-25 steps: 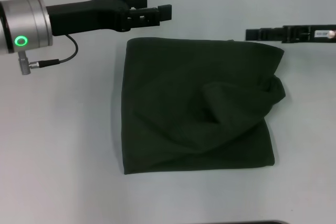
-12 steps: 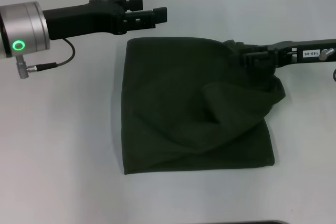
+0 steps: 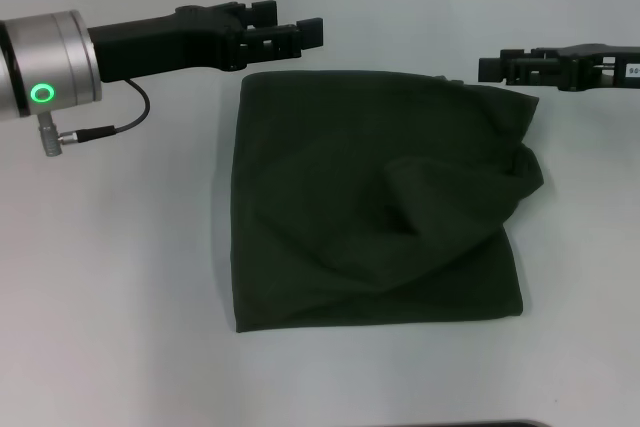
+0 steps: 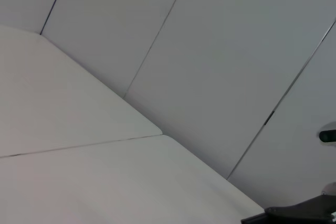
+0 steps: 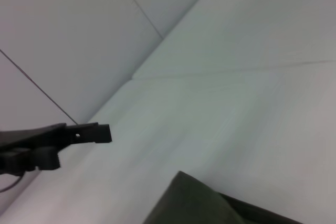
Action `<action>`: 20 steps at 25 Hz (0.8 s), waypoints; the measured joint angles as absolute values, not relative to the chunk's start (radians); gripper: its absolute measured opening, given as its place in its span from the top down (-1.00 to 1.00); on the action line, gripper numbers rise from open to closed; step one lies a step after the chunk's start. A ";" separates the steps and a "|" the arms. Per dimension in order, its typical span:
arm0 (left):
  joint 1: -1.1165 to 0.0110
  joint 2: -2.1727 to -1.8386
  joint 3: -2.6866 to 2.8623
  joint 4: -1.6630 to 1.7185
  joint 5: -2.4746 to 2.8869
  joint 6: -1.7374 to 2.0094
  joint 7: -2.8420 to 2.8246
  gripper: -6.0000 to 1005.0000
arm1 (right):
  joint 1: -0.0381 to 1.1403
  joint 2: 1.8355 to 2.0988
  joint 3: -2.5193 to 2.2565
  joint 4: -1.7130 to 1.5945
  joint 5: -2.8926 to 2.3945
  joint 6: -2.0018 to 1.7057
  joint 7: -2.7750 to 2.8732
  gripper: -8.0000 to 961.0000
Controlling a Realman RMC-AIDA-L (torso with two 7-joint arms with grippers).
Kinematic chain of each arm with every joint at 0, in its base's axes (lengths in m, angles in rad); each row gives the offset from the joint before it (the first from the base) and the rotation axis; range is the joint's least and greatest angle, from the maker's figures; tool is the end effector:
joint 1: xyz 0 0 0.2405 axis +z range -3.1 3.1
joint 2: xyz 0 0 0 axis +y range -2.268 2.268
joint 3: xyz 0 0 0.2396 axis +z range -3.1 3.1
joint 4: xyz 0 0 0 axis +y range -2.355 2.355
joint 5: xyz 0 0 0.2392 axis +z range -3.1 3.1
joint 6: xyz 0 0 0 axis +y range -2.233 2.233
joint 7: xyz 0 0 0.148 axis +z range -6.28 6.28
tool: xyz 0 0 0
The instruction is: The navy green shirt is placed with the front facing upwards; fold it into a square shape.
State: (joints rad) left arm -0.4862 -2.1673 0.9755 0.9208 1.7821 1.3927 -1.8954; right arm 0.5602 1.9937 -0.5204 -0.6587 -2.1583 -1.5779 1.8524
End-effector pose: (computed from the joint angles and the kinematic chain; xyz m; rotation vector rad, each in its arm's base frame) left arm -0.1937 0.3733 -0.0061 -2.6126 -1.0069 -0.8691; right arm 0.2943 0.3582 0.0524 -2.5127 1.2691 0.6671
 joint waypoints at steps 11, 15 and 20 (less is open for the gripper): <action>-0.487 -2.167 0.973 0.901 1.759 1.390 -1.867 -0.80 | 0.553 2.013 -0.567 -0.639 -2.169 -1.617 1.810 -0.53; -0.491 -2.167 0.976 0.889 1.758 1.388 -1.858 -0.80 | 0.552 2.020 -0.608 -0.605 -2.169 -1.517 1.808 -0.53; -0.496 -2.166 0.974 0.875 1.758 1.388 -1.856 -0.80 | 0.552 2.022 -0.651 -0.564 -2.169 -1.380 1.817 -0.53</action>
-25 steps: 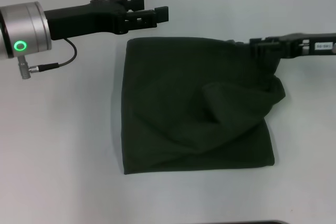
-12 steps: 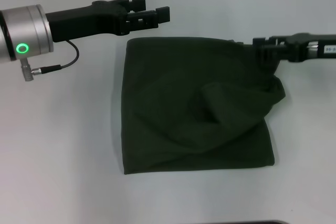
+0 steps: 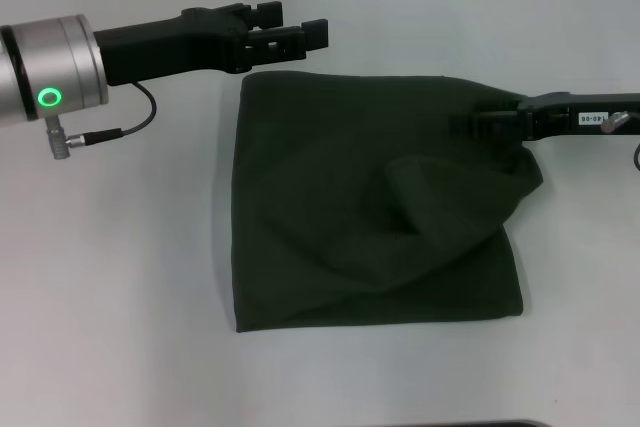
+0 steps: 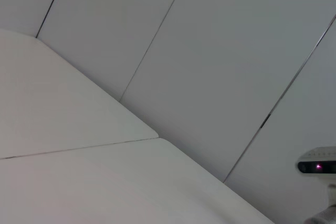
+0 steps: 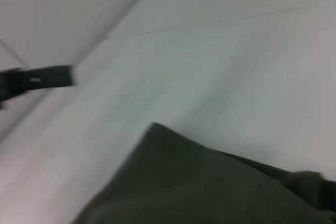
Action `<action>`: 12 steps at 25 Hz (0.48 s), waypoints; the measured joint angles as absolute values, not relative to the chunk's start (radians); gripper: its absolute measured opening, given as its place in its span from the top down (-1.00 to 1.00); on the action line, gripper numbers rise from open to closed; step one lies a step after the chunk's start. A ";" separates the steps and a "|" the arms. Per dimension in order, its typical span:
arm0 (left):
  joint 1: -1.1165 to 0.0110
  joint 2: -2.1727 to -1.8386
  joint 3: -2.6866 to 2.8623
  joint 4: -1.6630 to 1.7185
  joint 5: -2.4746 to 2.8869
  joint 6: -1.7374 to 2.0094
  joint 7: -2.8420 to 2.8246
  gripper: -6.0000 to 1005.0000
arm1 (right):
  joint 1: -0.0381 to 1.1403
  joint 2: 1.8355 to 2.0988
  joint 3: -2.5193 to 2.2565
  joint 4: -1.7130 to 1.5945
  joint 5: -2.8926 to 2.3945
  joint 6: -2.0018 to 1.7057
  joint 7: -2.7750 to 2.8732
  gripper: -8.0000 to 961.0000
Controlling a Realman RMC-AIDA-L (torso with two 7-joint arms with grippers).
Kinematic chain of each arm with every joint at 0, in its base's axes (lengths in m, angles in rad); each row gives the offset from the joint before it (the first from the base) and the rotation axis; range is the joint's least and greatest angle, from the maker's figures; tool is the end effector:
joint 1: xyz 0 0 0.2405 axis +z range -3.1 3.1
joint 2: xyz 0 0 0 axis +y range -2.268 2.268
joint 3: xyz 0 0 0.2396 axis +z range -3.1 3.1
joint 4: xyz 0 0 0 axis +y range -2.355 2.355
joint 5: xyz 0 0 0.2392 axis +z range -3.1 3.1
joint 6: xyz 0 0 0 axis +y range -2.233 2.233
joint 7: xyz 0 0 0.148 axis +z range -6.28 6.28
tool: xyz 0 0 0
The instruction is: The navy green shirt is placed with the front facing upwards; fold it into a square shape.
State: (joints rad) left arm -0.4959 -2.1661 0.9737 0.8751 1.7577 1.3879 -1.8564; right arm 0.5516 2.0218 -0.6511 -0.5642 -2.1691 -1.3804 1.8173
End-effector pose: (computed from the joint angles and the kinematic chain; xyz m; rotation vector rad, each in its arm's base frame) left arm -0.1955 0.3729 -0.0120 -2.6124 -1.0030 -0.8967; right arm 0.3116 0.3563 0.0058 -2.4916 1.3146 0.4878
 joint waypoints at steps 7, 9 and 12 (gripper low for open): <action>-0.496 -2.166 0.975 0.867 1.758 1.388 -1.850 -0.80 | 0.542 2.022 -0.633 -0.565 -2.153 -1.332 1.818 -0.53; -0.496 -2.166 0.975 0.866 1.758 1.388 -1.847 -0.80 | 0.540 2.023 -0.621 -0.567 -2.148 -1.344 1.818 -0.53; -0.494 -2.166 0.974 0.864 1.758 1.393 -1.847 -0.80 | 0.539 2.020 -0.597 -0.578 -2.146 -1.403 1.809 -0.53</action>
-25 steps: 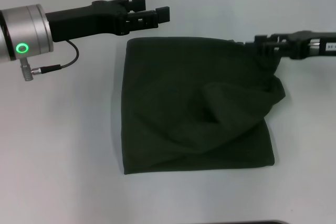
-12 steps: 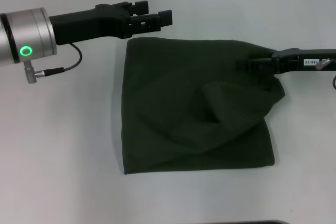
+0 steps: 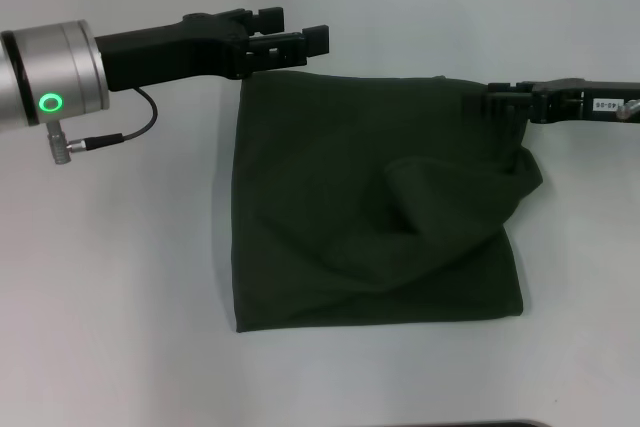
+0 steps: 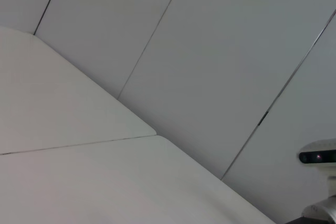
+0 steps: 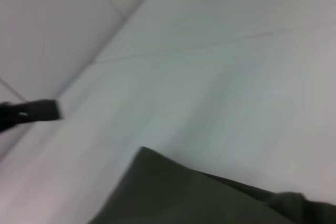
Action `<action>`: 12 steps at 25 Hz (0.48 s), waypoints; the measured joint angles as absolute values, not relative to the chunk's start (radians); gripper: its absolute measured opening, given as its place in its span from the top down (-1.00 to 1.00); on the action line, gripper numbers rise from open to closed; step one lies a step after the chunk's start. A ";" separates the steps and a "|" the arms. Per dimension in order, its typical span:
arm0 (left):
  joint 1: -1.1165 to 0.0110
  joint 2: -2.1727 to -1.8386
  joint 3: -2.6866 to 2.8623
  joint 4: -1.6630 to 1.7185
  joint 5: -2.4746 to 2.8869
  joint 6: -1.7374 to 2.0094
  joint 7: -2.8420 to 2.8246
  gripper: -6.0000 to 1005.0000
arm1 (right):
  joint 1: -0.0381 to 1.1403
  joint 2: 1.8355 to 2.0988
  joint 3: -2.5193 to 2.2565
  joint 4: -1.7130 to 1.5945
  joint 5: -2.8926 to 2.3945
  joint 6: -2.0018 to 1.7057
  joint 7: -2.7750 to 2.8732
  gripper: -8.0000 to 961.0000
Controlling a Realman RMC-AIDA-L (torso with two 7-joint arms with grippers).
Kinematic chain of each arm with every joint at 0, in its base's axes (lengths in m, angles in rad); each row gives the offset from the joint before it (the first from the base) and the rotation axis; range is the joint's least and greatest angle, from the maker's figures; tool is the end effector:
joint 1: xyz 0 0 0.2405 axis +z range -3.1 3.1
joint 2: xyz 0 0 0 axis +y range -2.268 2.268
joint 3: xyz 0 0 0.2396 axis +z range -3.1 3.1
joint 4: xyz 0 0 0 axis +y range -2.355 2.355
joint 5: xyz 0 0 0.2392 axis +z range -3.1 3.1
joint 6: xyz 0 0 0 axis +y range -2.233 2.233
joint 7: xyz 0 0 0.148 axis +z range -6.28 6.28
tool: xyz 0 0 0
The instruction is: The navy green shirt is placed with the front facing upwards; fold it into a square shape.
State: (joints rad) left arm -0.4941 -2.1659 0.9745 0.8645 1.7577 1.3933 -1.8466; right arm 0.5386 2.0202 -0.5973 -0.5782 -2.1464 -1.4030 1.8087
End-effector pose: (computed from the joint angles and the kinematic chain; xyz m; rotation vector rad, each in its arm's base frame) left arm -0.1974 0.3709 -0.0143 -2.6199 -1.0052 -0.8958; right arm 0.3137 0.3562 0.0174 -2.4434 1.3142 0.5680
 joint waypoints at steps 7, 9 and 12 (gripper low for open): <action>-0.489 -2.166 0.973 0.866 1.758 1.400 -1.846 -0.80 | 0.558 2.020 -0.604 -0.613 -2.149 -1.540 1.779 -0.53; -0.489 -2.166 0.973 0.867 1.758 1.400 -1.846 -0.80 | 0.566 2.023 -0.633 -0.611 -2.152 -1.544 1.772 -0.53; -0.489 -2.166 0.973 0.867 1.753 1.400 -1.845 -0.80 | 0.575 2.029 -0.673 -0.606 -2.153 -1.531 1.770 -0.52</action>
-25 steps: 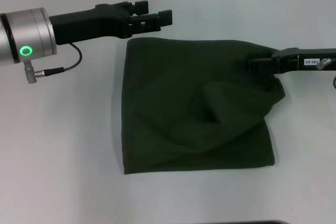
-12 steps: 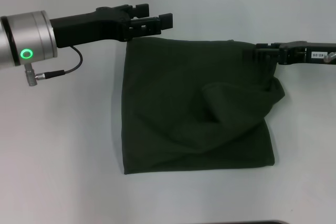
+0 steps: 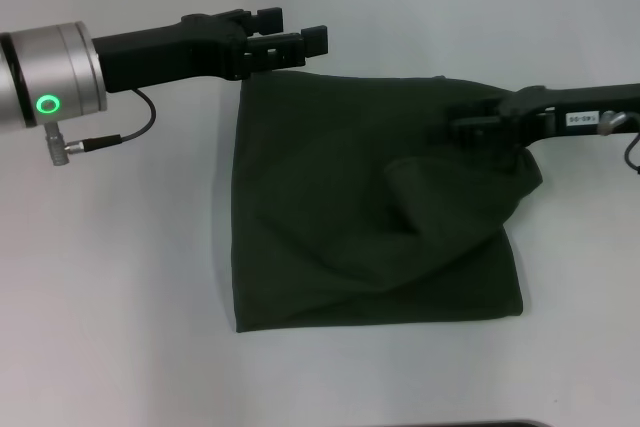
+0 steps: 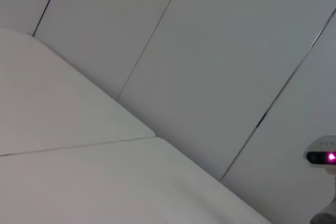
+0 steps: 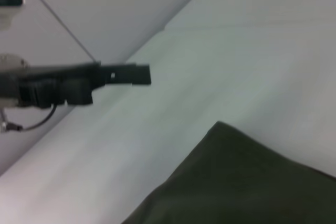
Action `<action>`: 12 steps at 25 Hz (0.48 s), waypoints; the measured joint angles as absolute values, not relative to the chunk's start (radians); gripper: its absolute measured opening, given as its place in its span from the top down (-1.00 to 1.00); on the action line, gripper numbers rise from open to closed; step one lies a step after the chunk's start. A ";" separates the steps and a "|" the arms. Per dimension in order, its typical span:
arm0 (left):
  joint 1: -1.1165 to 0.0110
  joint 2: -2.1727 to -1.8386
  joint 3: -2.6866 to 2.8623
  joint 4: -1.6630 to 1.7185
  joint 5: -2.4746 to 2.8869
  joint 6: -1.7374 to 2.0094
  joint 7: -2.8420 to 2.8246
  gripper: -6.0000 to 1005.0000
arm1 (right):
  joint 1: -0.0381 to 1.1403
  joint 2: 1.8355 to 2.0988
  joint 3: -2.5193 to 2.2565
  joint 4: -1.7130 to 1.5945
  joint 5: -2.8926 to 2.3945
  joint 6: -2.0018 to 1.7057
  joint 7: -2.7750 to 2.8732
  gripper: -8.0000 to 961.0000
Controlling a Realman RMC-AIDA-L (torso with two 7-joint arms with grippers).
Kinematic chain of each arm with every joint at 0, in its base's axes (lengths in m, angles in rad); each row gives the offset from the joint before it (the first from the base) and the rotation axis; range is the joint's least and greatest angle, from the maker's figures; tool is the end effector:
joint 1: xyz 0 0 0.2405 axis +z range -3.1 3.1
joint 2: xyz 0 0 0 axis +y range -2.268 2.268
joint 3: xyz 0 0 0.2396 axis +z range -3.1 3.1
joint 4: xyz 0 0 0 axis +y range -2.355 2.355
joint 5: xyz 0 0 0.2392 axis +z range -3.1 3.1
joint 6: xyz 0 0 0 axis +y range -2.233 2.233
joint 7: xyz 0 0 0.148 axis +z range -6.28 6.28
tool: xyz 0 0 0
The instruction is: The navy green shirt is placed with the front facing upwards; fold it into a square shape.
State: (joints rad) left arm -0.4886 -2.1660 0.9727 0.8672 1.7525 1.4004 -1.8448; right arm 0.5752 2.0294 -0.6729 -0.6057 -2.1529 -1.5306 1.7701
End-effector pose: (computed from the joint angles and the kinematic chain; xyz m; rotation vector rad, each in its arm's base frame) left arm -0.1982 0.3695 -0.0131 -2.6188 -1.0051 -0.9052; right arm 0.2820 0.3520 0.0067 -2.6828 1.1867 0.5503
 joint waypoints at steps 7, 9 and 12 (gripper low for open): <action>-0.489 -2.166 0.974 0.865 1.748 1.399 -1.842 -0.80 | 0.589 2.047 -0.754 -0.604 -2.154 -1.473 1.770 -0.52; -0.489 -2.166 0.976 0.865 1.748 1.398 -1.842 -0.80 | 0.595 2.051 -0.774 -0.602 -2.154 -1.460 1.770 -0.52; -0.490 -2.166 0.976 0.865 1.747 1.396 -1.842 -0.80 | 0.603 2.056 -0.803 -0.597 -2.154 -1.446 1.770 -0.52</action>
